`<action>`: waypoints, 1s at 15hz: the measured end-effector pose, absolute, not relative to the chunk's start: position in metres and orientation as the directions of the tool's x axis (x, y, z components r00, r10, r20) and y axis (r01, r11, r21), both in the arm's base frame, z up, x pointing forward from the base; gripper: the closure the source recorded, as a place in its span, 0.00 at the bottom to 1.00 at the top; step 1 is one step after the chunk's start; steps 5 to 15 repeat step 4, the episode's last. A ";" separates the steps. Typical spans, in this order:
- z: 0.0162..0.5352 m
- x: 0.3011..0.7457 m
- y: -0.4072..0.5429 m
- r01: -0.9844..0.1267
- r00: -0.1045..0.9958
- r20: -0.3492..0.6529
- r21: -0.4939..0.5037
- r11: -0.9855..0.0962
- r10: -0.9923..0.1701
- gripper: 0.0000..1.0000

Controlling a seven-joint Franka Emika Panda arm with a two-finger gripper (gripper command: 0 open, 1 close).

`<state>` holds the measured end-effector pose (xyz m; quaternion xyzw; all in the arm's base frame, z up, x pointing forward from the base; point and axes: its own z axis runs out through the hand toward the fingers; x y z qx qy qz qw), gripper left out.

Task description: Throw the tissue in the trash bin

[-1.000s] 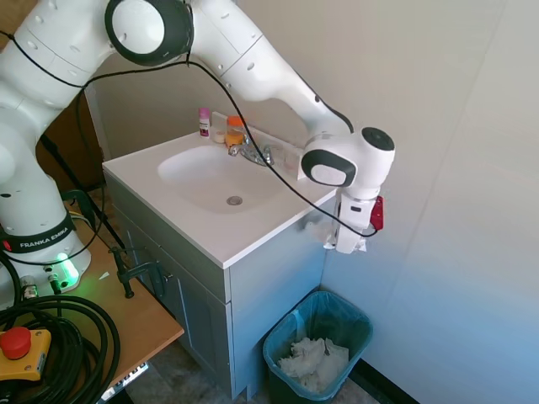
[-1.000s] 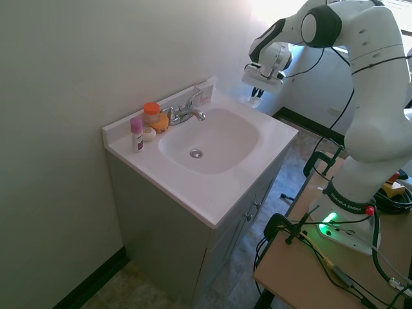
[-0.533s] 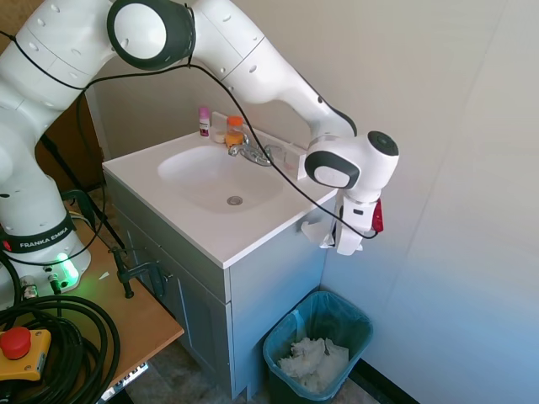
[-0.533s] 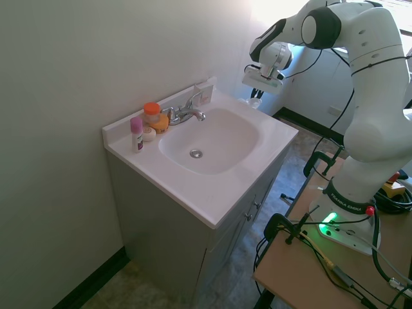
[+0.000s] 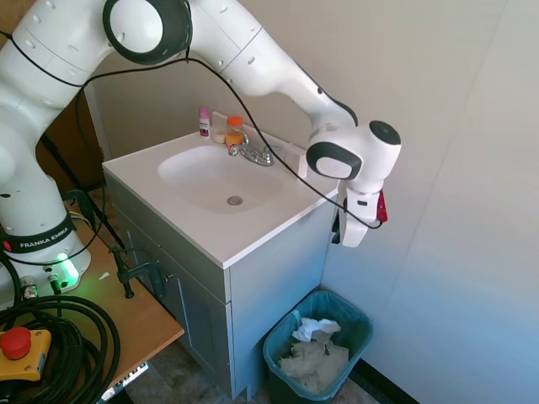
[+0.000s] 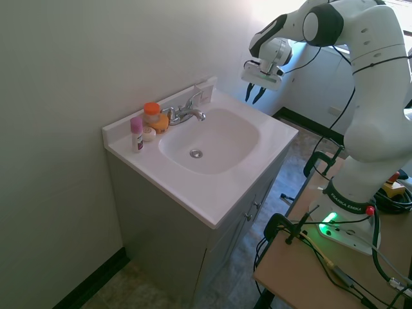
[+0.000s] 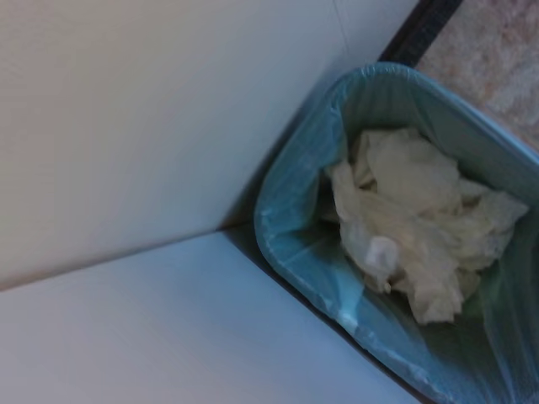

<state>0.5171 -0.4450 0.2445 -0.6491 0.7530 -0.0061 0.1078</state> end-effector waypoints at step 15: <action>0.333 0.507 -0.387 -0.973 -0.073 -0.086 -0.213 0.089 -0.994 0.00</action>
